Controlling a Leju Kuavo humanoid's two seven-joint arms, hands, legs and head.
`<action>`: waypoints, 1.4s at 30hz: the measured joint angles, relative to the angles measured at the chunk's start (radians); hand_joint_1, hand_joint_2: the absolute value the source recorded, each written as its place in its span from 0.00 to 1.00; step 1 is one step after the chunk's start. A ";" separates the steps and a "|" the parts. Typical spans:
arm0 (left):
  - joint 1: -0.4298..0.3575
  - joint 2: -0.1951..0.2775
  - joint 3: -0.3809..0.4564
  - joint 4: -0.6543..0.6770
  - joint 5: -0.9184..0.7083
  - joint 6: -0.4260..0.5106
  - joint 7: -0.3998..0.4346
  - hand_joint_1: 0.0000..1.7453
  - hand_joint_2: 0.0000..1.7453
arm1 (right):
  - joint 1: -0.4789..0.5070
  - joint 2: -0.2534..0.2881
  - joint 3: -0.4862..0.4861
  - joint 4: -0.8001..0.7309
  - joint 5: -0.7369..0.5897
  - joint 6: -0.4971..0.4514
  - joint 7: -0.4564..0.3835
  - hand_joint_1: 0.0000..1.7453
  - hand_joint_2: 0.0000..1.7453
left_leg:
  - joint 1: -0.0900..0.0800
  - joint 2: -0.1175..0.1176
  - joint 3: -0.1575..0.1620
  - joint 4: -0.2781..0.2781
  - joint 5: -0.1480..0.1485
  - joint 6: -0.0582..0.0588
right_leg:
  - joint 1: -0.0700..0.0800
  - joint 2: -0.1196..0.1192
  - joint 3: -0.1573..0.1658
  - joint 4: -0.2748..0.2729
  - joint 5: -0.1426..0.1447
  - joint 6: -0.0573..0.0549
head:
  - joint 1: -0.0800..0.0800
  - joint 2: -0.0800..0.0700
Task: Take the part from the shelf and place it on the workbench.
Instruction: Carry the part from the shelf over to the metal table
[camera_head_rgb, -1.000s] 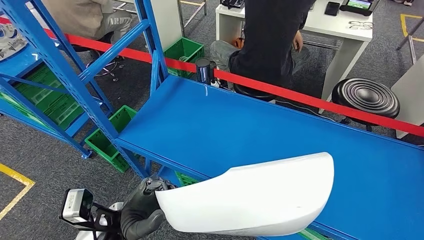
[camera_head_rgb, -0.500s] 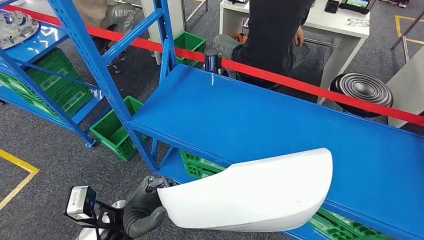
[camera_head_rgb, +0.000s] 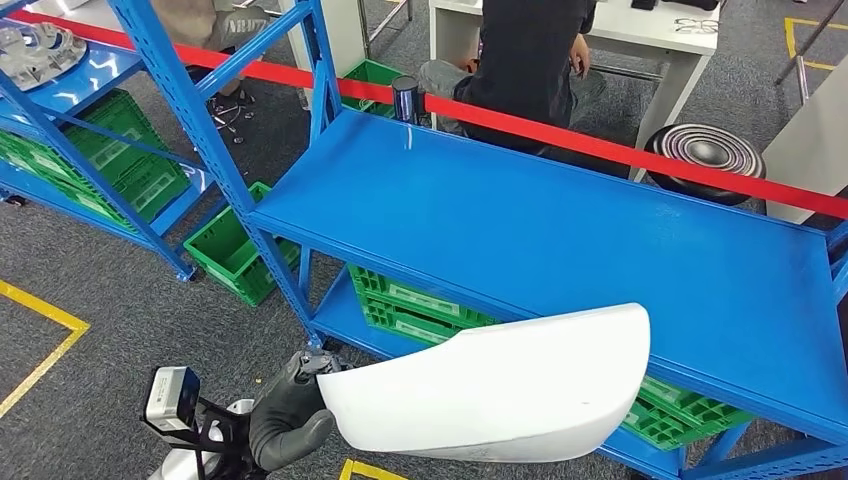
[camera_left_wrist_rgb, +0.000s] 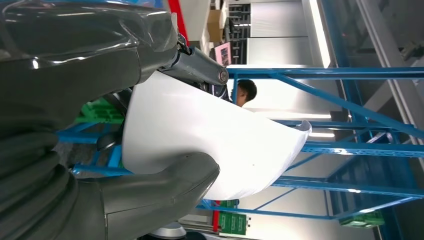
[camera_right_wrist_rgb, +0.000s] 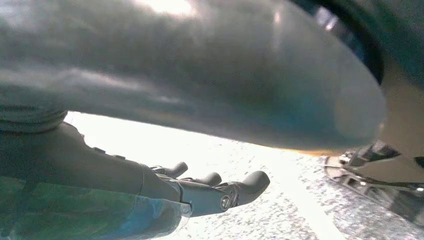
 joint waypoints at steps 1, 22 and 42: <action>-0.002 0.001 -0.002 0.002 0.000 0.000 0.000 1.00 1.00 | 0.000 0.000 0.000 0.000 0.001 0.001 -0.005 0.00 0.00 | -0.001 -0.001 0.052 -0.062 0.022 0.008 | 0.002 0.001 -0.010 0.000 0.009 0.001 | 0.000 0.000; -0.037 -0.023 -0.020 0.020 0.082 -0.004 0.097 1.00 1.00 | -0.003 -0.183 -0.041 -0.351 0.076 -0.113 -0.061 0.00 0.00 | -0.018 0.008 -0.011 -0.257 0.214 0.032 | -0.009 0.003 0.105 0.001 -0.105 0.040 | 0.005 0.000; -0.038 -0.026 -0.020 0.017 0.072 0.017 0.111 1.00 1.00 | 0.001 -0.203 -0.111 -0.433 0.154 -0.135 -0.045 0.00 0.00 | -0.022 0.003 0.144 -0.326 0.119 0.080 | -0.009 0.000 -0.086 0.142 -0.081 0.022 | 0.004 0.000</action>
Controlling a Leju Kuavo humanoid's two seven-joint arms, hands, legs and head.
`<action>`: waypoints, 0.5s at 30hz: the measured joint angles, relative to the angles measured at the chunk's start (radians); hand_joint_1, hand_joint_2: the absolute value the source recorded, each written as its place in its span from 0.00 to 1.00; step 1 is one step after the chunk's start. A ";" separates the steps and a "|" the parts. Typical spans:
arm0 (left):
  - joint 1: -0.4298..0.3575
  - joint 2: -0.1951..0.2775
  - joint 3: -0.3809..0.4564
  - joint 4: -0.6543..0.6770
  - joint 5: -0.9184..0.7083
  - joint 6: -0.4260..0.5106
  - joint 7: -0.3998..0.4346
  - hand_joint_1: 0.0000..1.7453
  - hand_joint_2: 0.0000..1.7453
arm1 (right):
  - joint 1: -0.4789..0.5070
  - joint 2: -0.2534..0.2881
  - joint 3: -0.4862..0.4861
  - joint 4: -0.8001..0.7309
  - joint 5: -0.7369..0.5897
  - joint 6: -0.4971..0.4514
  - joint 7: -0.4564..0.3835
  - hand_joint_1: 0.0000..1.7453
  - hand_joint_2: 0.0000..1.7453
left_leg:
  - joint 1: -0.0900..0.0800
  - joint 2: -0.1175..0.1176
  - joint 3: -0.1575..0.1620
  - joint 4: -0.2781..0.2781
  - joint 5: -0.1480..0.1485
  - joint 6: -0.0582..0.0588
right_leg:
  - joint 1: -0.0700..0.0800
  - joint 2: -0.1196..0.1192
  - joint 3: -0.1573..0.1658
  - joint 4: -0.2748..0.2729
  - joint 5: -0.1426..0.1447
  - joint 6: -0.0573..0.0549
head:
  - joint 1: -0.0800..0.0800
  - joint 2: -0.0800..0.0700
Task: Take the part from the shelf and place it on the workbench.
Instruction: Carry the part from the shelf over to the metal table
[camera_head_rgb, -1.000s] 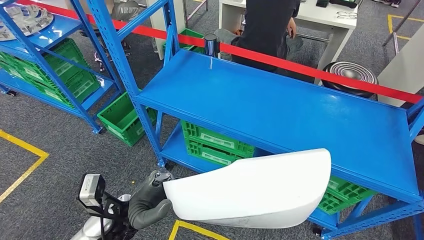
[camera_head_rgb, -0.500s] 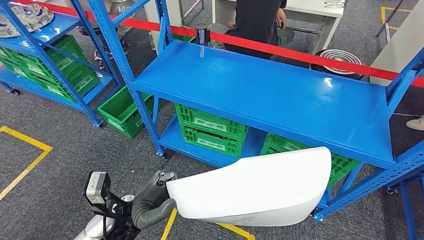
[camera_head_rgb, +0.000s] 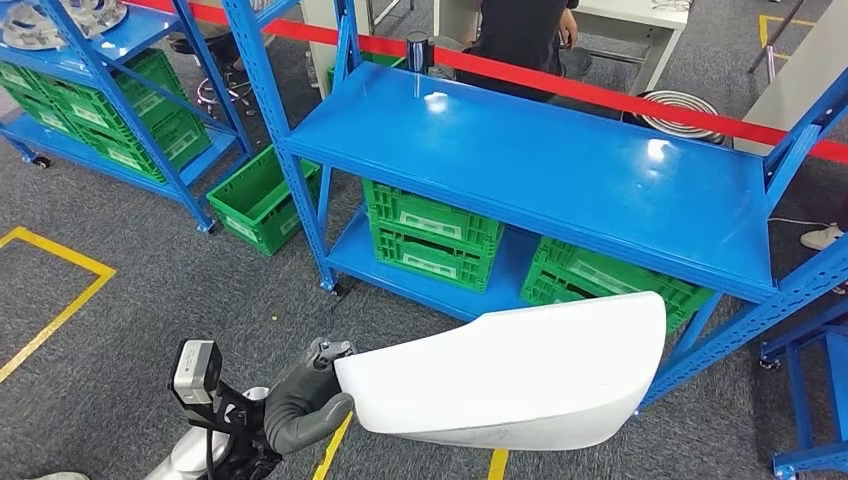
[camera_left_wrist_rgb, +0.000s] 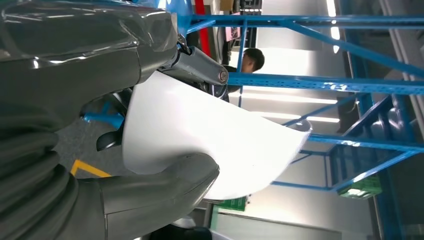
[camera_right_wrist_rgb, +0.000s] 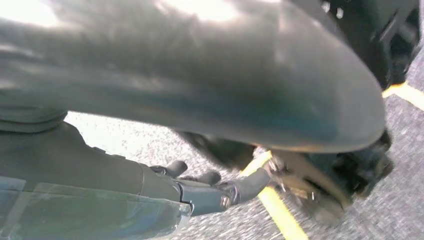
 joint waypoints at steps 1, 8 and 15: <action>0.001 -0.001 -0.001 0.000 0.000 0.001 0.001 1.00 1.00 | 0.000 -0.002 -0.003 -0.002 0.002 0.000 0.001 0.00 0.00 | 0.000 0.001 -0.018 0.001 0.014 -0.002 | 0.000 0.000 -0.014 0.063 -0.032 0.001 | 0.001 0.000; 0.002 -0.001 -0.001 -0.001 -0.001 0.001 0.012 1.00 1.00 | -0.003 -0.008 -0.022 -0.005 0.011 -0.004 0.010 0.00 0.00 | 0.002 0.003 -0.151 0.061 0.084 -0.035 | -0.004 0.002 0.188 -0.120 -0.015 0.042 | 0.000 0.000; 0.006 0.000 0.000 -0.002 -0.001 0.005 0.016 1.00 1.00 | 0.002 -0.004 -0.030 -0.011 0.016 -0.012 0.016 0.00 0.00 | 0.018 -0.002 -0.195 0.199 -0.054 -0.075 | 0.000 -0.004 0.142 -0.140 0.024 -0.014 | -0.005 0.000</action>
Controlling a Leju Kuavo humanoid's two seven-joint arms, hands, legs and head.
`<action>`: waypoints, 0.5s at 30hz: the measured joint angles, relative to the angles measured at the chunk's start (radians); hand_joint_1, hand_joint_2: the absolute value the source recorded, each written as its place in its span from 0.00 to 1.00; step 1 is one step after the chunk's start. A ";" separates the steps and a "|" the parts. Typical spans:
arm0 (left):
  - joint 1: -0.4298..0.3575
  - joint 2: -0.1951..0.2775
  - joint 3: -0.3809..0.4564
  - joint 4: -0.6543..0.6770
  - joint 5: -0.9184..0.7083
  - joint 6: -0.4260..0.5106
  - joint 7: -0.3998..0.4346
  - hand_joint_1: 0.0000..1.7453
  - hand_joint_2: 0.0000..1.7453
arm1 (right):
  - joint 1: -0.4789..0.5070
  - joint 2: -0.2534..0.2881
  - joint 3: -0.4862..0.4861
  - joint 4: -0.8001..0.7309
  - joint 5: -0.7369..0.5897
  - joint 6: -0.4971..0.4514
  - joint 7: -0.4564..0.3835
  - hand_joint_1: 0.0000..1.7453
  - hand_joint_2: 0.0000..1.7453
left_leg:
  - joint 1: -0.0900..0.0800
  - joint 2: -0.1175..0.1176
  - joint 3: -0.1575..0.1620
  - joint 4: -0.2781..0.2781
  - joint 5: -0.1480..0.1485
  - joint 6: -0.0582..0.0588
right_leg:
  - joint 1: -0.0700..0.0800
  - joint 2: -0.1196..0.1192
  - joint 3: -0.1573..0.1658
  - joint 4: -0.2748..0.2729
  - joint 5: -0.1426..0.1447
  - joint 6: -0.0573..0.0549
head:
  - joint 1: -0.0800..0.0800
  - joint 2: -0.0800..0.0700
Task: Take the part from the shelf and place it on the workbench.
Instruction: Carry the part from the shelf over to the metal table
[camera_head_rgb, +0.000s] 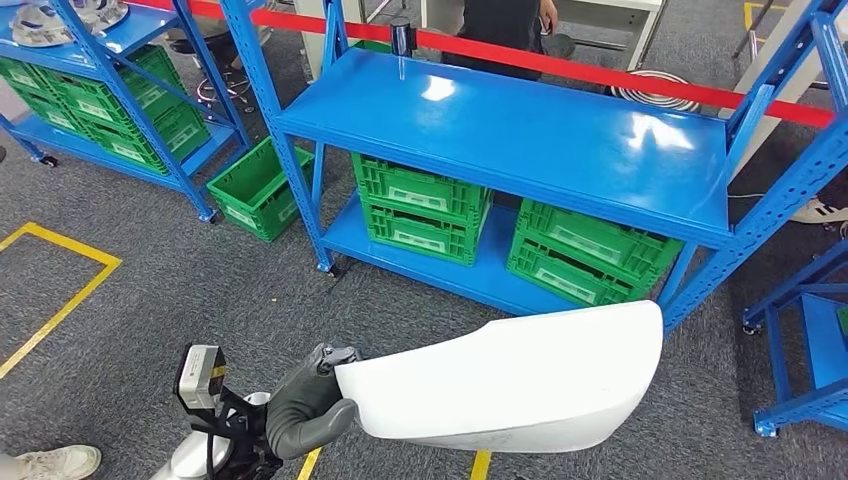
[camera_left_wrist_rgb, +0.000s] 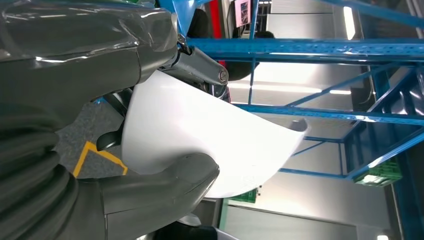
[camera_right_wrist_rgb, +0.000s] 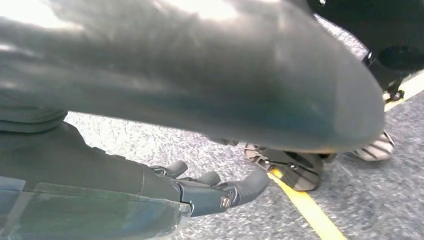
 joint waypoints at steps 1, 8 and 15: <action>0.000 0.000 0.000 0.000 0.000 0.001 0.001 1.00 1.00 | 0.001 0.000 -0.002 0.000 0.003 -0.002 0.001 0.00 0.00 | 0.002 0.000 -0.011 0.070 -0.049 -0.005 | 0.002 0.000 -0.014 0.001 0.013 -0.002 | 0.000 0.000; -0.002 0.000 0.000 -0.006 -0.004 0.000 0.006 1.00 1.00 | 0.008 0.009 -0.011 -0.003 0.015 -0.010 0.009 0.00 0.00 | -0.008 -0.004 0.217 -0.092 -0.034 0.041 | 0.013 0.001 -0.096 0.001 0.091 0.010 | 0.001 0.000; -0.009 -0.006 0.000 -0.015 -0.009 -0.003 0.011 1.00 1.00 | 0.014 0.017 -0.015 -0.007 0.020 -0.012 0.014 0.00 0.00 | -0.021 0.002 0.209 -0.201 0.038 0.075 | 0.003 0.003 -0.136 0.081 0.018 0.019 | 0.002 0.000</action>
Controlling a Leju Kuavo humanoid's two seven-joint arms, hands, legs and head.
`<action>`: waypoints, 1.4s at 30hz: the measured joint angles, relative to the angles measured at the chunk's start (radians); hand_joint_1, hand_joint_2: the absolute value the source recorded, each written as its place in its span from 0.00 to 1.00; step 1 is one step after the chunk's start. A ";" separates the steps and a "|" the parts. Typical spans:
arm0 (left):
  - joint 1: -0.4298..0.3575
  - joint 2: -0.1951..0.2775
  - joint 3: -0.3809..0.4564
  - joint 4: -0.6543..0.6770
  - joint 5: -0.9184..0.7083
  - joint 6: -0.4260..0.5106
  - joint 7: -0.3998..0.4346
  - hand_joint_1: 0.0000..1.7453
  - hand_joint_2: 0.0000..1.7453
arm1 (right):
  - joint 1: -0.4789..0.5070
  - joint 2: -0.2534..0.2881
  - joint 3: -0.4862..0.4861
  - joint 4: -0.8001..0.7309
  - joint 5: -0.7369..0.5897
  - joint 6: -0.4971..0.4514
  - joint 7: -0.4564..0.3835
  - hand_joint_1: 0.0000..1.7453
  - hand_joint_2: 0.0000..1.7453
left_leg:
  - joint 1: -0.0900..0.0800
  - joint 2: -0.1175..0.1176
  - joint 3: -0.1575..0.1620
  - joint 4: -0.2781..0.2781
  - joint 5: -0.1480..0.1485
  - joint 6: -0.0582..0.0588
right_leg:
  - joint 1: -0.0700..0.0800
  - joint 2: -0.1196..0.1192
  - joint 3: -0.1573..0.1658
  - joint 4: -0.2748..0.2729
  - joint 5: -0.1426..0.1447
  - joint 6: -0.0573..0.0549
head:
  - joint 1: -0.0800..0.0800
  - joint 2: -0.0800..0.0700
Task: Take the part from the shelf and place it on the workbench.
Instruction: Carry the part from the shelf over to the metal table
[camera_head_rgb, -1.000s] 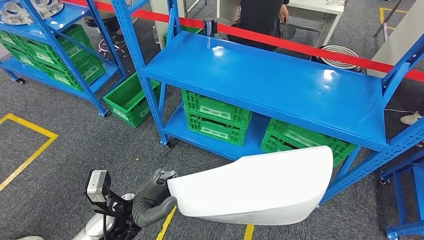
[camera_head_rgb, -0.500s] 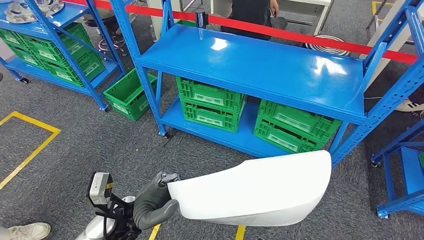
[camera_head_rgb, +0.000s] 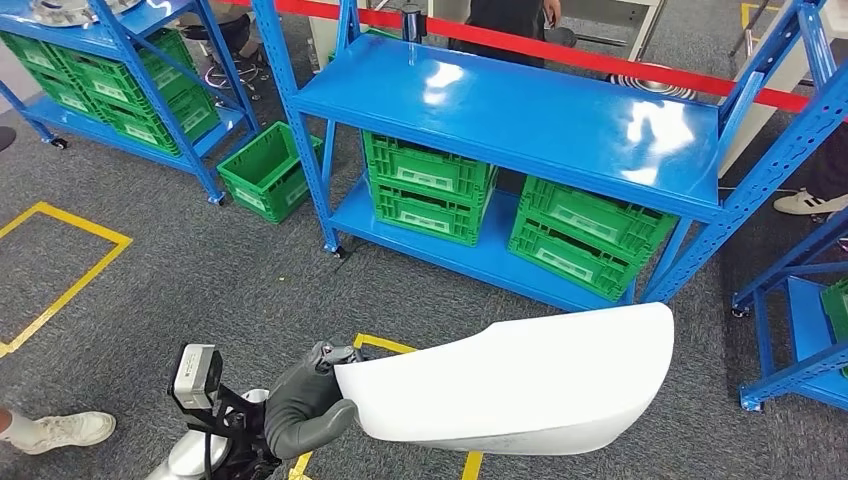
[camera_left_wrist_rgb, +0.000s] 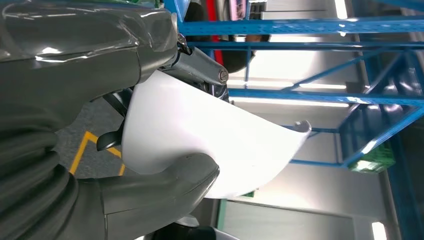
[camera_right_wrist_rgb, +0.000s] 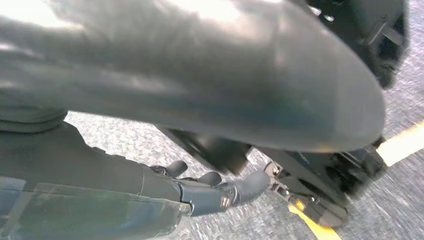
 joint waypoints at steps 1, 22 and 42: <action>0.000 -0.002 0.000 0.000 0.000 0.000 0.001 1.00 1.00 | 0.000 -0.001 0.000 0.000 0.000 0.000 0.000 0.00 0.00 | 0.000 0.000 -0.017 0.000 0.015 0.002 | 0.000 0.001 -0.015 0.062 -0.047 -0.004 | 0.002 0.000; 0.002 0.001 -0.001 0.004 0.000 -0.001 0.014 1.00 1.00 | 0.007 0.026 -0.008 0.043 0.017 0.017 0.023 0.00 0.00 | 0.025 -0.005 -0.131 0.194 -0.008 -0.062 | -0.007 0.001 0.159 -0.083 -0.038 -0.002 | -0.001 0.000; 0.007 -0.002 0.001 0.004 -0.004 -0.007 0.001 1.00 1.00 | 0.009 0.041 -0.018 0.095 0.012 0.024 0.043 0.00 0.00 | 0.006 0.050 -0.079 0.074 0.004 -0.050 | -0.003 -0.018 0.101 -0.074 0.001 0.018 | 0.001 0.000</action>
